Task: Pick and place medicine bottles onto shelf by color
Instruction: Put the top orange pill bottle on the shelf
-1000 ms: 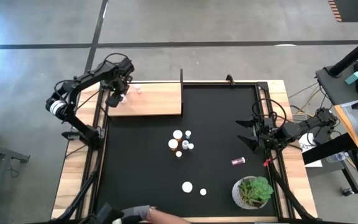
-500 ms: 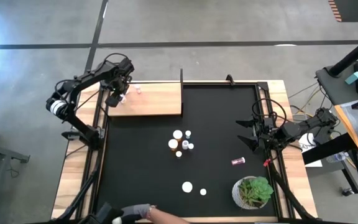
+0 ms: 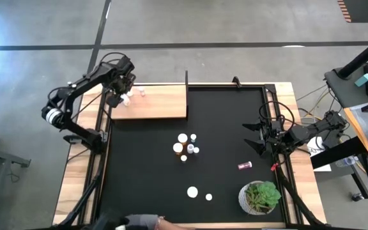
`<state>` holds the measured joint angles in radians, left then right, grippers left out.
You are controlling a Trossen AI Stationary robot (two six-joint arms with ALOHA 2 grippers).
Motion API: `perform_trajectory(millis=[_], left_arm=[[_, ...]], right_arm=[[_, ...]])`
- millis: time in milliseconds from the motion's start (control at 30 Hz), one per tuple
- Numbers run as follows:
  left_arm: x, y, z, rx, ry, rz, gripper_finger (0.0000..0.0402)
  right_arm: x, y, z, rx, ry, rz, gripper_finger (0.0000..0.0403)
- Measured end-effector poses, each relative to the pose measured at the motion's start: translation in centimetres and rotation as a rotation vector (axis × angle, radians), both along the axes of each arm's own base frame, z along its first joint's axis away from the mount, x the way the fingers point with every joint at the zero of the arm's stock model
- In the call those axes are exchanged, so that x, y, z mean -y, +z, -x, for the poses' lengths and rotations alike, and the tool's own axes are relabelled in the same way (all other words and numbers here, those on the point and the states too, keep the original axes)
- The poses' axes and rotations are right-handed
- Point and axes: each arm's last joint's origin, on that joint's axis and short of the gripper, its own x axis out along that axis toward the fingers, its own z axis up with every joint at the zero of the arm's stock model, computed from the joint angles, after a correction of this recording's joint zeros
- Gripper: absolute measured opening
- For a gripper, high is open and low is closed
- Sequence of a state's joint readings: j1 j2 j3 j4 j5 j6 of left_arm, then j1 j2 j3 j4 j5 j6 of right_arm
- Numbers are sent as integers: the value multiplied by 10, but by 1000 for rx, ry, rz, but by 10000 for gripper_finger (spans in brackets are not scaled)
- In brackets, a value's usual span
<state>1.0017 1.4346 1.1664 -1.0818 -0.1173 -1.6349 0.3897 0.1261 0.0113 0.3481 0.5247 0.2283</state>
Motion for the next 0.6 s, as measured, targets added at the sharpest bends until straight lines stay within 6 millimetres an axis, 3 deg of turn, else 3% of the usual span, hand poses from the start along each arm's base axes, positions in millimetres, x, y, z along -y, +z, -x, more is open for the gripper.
perform_trajectory(millis=[200, 600], left_arm=[[10, 14, -6, 54, -183, -67, 252], [29, 38, -60, 70, -569, -226, 252]], right_arm=[[0, 0, 0, 0, 0, 0, 384], [0, 0, 0, 0, 0, 0, 384]])
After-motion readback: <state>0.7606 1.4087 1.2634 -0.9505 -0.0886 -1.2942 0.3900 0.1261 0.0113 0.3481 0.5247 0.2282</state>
